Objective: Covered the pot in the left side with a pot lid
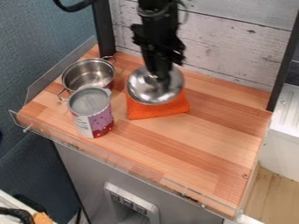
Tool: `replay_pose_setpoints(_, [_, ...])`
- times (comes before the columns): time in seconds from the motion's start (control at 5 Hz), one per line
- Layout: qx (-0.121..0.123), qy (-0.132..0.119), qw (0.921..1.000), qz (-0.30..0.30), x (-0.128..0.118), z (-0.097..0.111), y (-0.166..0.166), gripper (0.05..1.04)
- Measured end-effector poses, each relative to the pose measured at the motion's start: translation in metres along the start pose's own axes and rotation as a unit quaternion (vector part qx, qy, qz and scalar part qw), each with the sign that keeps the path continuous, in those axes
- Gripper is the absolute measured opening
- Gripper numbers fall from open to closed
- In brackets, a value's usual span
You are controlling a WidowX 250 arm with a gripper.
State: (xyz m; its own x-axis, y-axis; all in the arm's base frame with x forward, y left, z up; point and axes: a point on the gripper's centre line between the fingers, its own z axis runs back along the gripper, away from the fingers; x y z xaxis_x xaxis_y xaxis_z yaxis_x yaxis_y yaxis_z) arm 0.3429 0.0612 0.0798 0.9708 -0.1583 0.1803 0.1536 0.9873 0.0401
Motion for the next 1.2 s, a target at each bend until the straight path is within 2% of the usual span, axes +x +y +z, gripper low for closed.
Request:
replay_pose_setpoints(0.2, [0.014, 0.016, 0.9977, 0.064, 0.010, -0.011, 0.037, 0.265])
replay_pose_setpoints(0.6, [0.046, 0.054, 0.9859, 0.152, -0.001, -0.034, 0.097, 0.265])
replay_pose_setpoints(0.8, [0.057, 0.061, 0.9803, 0.179, -0.006, -0.034, 0.117, 0.265])
replay_pose_setpoints(1.2, [0.062, 0.072, 0.9760, 0.196, -0.025, -0.036, 0.133, 0.265])
